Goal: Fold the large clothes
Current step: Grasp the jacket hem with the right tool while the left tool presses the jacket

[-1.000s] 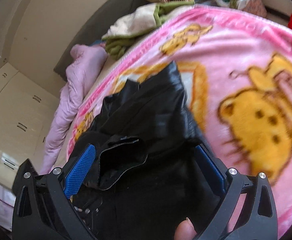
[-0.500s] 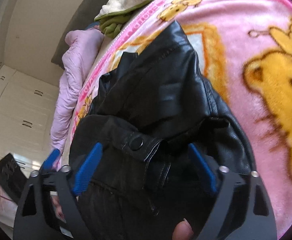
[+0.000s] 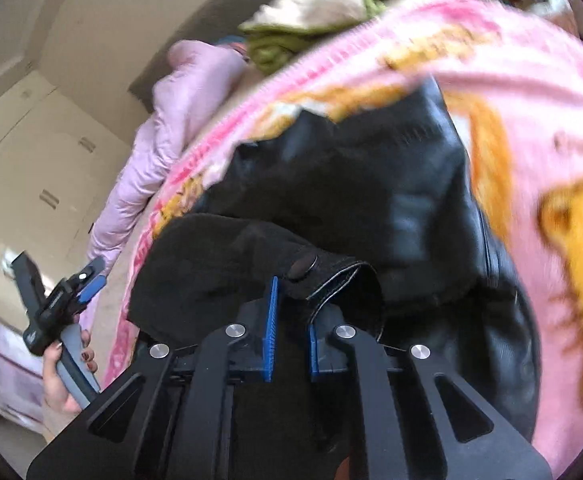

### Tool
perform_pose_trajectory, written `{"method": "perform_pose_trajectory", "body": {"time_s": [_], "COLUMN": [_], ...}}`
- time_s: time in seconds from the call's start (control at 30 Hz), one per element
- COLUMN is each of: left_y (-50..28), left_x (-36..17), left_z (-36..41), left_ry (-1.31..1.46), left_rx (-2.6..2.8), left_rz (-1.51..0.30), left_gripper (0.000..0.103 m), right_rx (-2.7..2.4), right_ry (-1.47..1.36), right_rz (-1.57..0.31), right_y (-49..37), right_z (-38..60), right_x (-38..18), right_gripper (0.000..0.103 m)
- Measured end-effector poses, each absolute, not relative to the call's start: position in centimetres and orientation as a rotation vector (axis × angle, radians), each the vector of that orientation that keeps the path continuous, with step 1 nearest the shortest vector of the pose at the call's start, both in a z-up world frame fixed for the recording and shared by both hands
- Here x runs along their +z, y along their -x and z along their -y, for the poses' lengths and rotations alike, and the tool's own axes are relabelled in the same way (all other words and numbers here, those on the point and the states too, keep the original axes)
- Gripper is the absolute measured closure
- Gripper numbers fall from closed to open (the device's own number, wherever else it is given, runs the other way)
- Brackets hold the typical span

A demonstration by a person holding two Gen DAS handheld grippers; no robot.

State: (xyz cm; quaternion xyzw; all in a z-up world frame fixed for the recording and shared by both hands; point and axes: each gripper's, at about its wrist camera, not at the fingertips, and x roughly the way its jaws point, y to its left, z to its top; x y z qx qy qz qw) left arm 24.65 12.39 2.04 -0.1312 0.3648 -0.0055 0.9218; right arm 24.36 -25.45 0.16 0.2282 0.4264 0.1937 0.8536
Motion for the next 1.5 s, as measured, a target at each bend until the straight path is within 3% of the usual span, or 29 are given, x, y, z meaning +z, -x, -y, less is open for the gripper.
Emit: {"method": "perform_pose_trajectory", "body": {"time_s": [0.17, 0.37, 0.77, 1.03, 1.27, 1.33, 1.43, 1.5], "left_y": [-24.7, -25.2, -27.4, -27.9, -28.0, -27.9, -27.9, -27.9], "left_x": [1.9, 1.2, -1.2, -3.3, -3.8, -3.8, -3.8, -3.7], "left_z": [-13.1, -12.7, -8.7, -7.1, -7.0, -7.1, -6.9, -6.8], "left_ry": [0.291, 0.307, 0.253, 0.191, 0.176, 0.189, 0.187, 0.179], "left_rx": [-0.007, -0.030, -0.144, -0.142, -0.143, -0.142, -0.140, -0.140], "left_rz": [-0.744, -0.760, -0.847, -0.919, -0.933, -0.932, -0.932, -0.931], "left_gripper": [0.010, 0.022, 0.091, 0.092, 0.092, 0.092, 0.092, 0.092], "right_rx": [0.419, 0.411, 0.357, 0.327, 0.239, 0.220, 0.166, 0.171], "right_ry": [-0.345, -0.260, -0.149, -0.173, -0.176, -0.185, -0.191, -0.199], "right_rz": [-0.797, -0.731, -0.691, -0.717, -0.792, -0.798, -0.746, -0.718], "right_y": [-24.3, -25.2, -26.2, -26.7, -27.5, -27.5, -26.9, -26.6], "right_z": [24.4, 24.1, 23.4, 24.0, 24.7, 25.3, 26.5, 27.0], "right_x": [4.0, 7.0, 7.7, 6.2, 3.9, 3.8, 4.8, 5.5], "right_gripper": [0.092, 0.092, 0.092, 0.092, 0.074, 0.074, 0.061, 0.061]}}
